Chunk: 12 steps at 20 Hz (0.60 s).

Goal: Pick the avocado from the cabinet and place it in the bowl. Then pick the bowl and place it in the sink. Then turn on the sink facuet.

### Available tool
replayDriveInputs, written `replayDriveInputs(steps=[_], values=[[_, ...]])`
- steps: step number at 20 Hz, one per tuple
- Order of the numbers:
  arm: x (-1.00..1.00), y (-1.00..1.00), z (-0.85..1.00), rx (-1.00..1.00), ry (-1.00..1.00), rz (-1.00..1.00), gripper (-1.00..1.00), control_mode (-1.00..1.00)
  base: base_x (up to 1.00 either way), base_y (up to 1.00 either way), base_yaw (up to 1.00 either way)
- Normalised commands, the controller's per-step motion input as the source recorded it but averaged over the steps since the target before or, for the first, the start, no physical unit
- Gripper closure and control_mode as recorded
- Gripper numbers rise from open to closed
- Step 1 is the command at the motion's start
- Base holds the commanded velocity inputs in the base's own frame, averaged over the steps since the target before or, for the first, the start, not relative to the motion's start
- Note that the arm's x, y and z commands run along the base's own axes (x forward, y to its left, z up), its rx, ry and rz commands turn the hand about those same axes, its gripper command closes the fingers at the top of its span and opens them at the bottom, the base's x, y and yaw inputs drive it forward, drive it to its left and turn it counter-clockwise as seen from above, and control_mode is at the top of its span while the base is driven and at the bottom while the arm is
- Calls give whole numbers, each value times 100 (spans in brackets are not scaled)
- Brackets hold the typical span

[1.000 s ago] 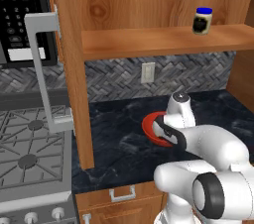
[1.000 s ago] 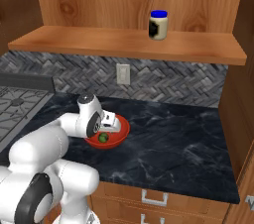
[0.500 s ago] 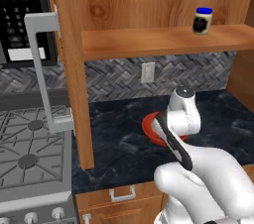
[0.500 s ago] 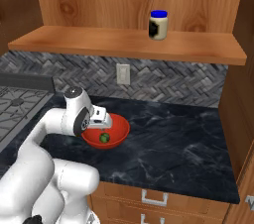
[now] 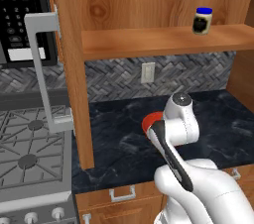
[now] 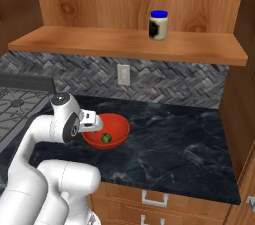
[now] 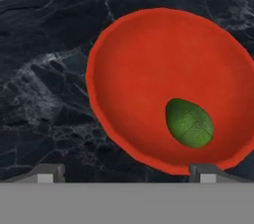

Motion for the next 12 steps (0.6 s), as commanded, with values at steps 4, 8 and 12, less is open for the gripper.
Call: replayDriveInputs(steps=[4,8,12], values=[[9,9,-36,-9,12,4,-100,-100,0,0,0],[22,0,-45,-8,13,5,-100,-100,0,0,0],[28,0,-58,-8,16,4,-100,-100,0,0,0]])
